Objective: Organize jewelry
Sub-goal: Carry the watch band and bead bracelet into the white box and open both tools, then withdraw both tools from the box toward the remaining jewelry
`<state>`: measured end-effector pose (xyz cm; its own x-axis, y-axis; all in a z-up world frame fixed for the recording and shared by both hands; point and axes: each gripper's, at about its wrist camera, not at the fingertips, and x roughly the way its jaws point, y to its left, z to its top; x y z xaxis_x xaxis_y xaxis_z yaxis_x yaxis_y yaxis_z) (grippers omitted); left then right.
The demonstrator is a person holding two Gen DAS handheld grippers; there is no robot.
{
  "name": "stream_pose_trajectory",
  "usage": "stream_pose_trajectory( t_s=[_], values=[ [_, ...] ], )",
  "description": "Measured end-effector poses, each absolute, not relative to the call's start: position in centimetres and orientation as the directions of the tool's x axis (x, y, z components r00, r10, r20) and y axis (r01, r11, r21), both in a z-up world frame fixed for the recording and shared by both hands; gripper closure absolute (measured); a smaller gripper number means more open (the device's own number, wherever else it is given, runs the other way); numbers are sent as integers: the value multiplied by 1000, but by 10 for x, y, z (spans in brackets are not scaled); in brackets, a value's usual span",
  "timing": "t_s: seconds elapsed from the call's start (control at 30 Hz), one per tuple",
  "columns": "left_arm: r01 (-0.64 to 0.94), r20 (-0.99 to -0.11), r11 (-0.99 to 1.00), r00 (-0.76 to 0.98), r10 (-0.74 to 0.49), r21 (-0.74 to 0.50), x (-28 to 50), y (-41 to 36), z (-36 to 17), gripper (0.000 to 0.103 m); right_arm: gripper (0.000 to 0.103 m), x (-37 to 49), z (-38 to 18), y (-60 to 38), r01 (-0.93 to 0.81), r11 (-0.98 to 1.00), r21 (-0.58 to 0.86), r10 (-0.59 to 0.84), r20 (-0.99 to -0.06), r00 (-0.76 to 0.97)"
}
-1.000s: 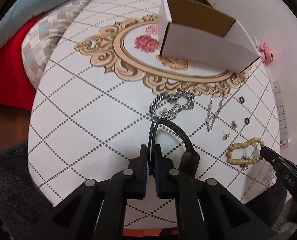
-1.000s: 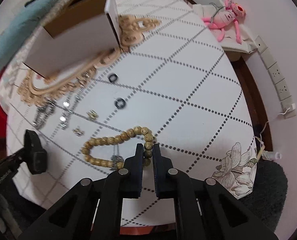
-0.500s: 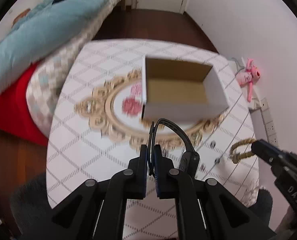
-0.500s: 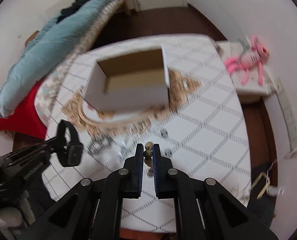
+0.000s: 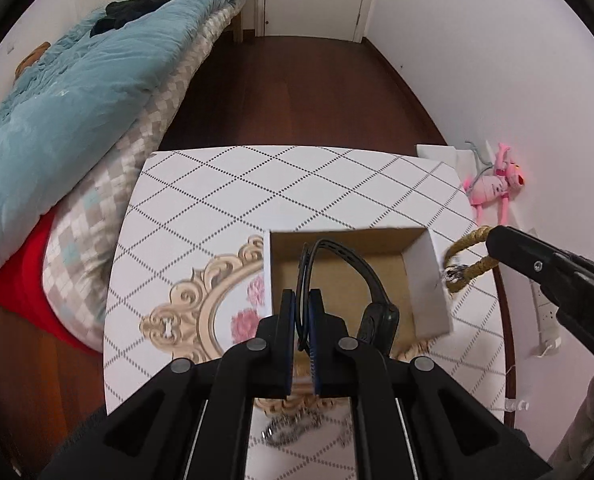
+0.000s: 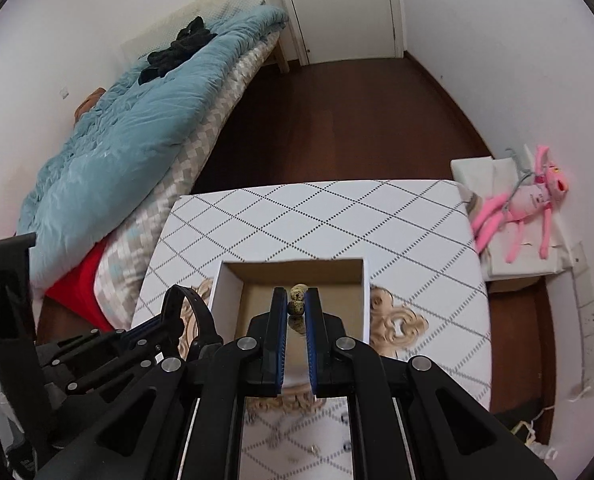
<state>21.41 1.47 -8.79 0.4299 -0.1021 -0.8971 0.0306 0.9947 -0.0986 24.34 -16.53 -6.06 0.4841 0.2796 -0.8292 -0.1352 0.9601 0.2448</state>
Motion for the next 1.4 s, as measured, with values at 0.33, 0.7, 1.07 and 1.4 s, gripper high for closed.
stream_pose_trajectory(
  t_s=[0.33, 0.7, 1.07, 1.4],
  values=[
    [-1, -946, 986, 282, -159, -166, 269, 19, -124, 72, 93, 299, -108, -166, -148, 933, 327, 358, -872, 333],
    [-64, -932, 998, 362, -2, -28, 257, 35, -124, 3, 31, 290, -138, -175, -103, 978, 181, 204, -929, 308],
    [-74, -918, 997, 392, 52, 25, 221, 36, -151, 0, 1, 250, -163, -167, -70, 997, -36, -8, -931, 366],
    [-81, -894, 996, 443, 71, 39, 195, 32, -133, 0, 1, 226, -157, -162, -55, 998, -26, -3, -922, 388]
  ],
)
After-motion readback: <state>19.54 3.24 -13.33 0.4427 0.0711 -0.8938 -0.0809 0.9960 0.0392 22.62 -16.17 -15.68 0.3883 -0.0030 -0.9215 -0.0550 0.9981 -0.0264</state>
